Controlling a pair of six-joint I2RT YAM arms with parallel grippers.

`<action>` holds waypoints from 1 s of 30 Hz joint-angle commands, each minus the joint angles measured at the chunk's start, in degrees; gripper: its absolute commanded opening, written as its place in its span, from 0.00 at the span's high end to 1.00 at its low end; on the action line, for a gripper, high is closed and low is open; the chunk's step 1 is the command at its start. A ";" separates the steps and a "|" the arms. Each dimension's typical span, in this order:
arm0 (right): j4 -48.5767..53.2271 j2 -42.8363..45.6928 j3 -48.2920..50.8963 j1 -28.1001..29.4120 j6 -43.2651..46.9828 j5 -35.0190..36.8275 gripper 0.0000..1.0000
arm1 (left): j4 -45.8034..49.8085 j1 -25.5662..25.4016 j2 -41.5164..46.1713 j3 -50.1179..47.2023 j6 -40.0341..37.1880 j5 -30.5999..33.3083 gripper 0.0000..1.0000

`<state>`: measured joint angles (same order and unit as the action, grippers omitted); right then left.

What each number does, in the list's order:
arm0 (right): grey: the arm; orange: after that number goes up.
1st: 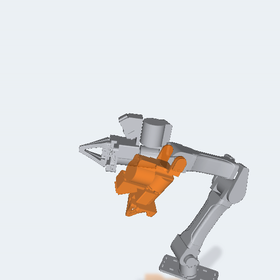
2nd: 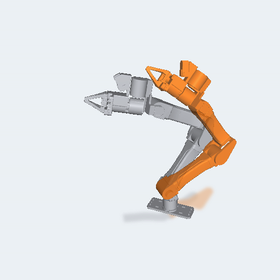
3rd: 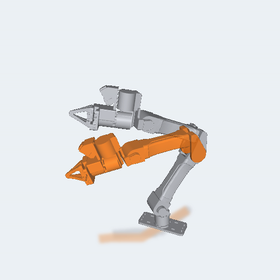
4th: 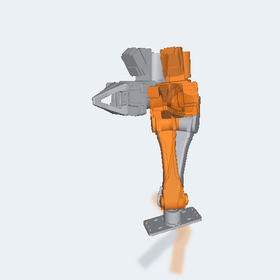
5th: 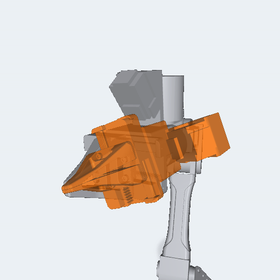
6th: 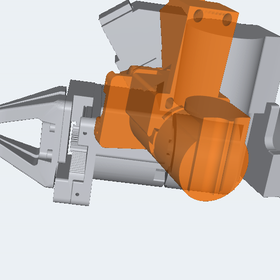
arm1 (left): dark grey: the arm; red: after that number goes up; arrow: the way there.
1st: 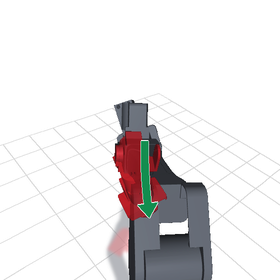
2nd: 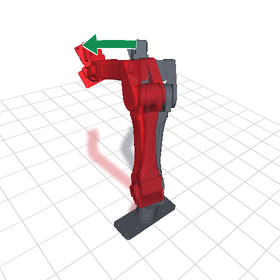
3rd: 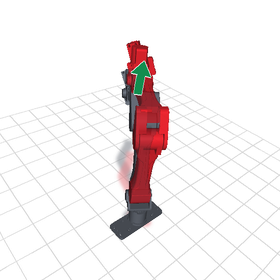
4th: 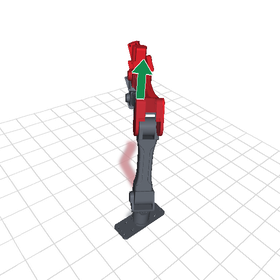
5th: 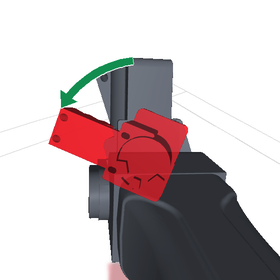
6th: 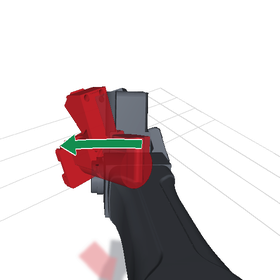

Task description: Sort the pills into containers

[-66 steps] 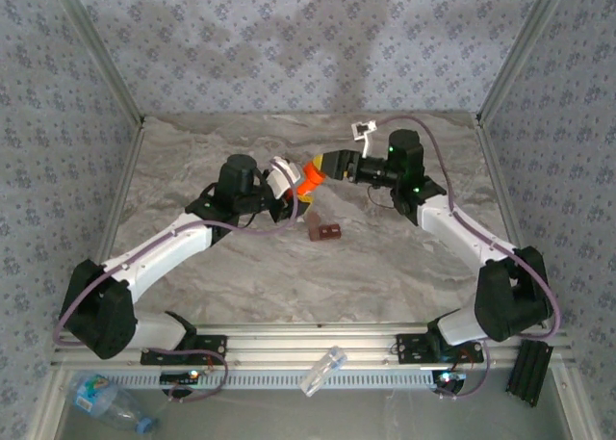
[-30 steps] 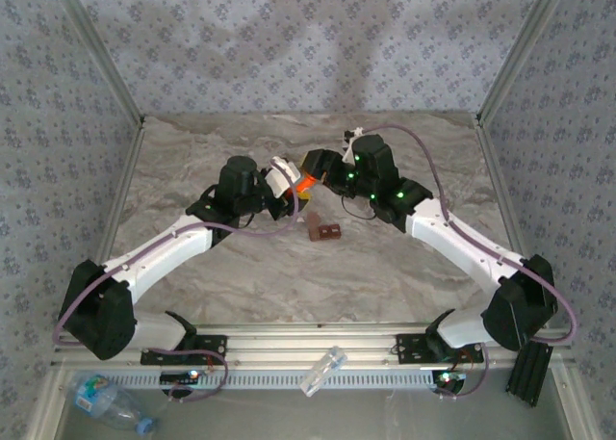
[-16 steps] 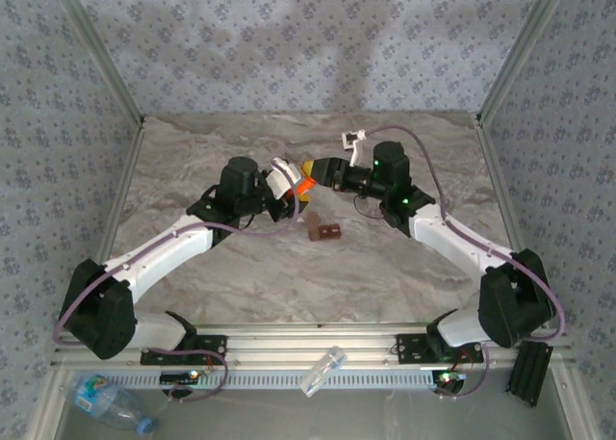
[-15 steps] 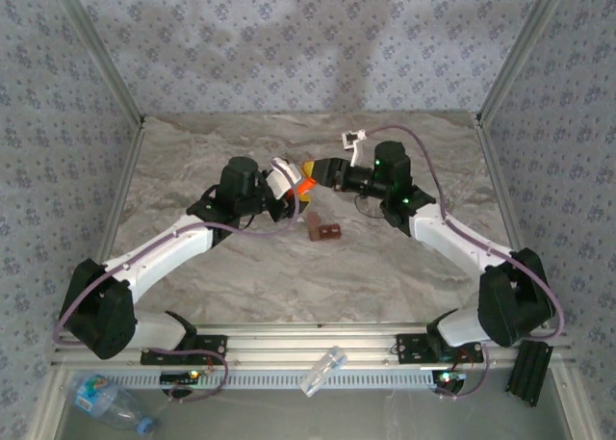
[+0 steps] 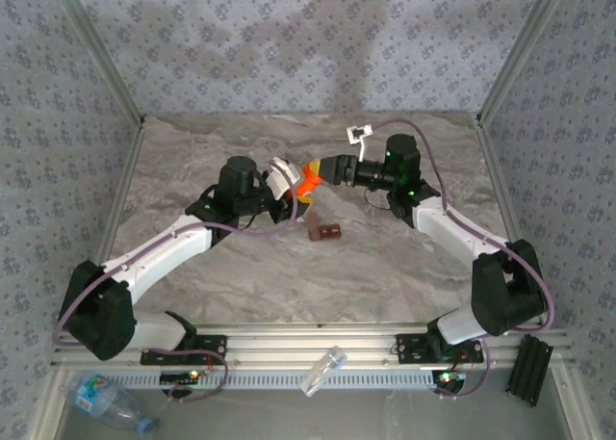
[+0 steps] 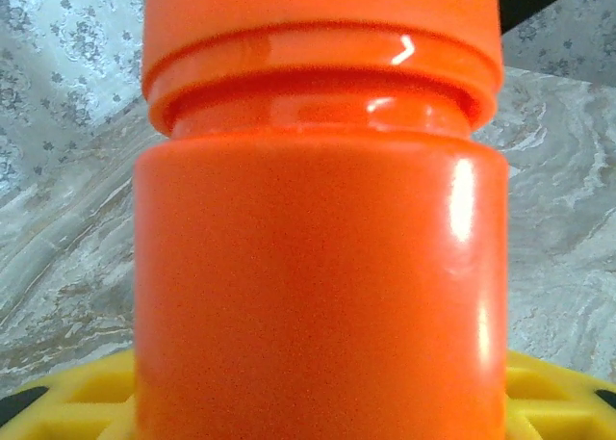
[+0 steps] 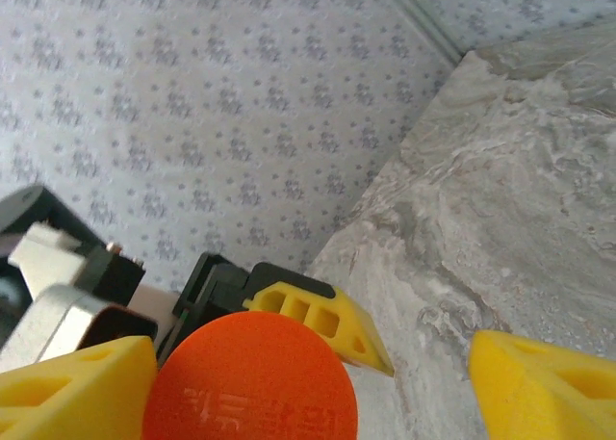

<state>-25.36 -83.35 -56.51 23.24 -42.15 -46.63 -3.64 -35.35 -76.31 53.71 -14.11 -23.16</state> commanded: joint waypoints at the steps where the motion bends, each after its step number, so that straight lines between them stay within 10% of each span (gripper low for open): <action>1: 2.16 4.46 -0.03 -0.09 -6.36 7.95 0.12 | -2.36 0.10 2.12 0.95 -1.84 1.27 1.00; 9: 23.93 13.97 0.65 3.87 -19.96 33.47 0.13 | -4.09 -0.46 1.96 0.05 -4.18 7.75 1.00; 30: 26.89 4.88 -10.80 13.69 -16.41 35.91 0.16 | -3.65 -0.95 1.26 1.08 -4.26 6.90 1.00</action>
<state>1.76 -77.73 -65.08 36.40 -59.11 -12.10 -4.95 -35.79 -76.12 53.71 -17.56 -15.79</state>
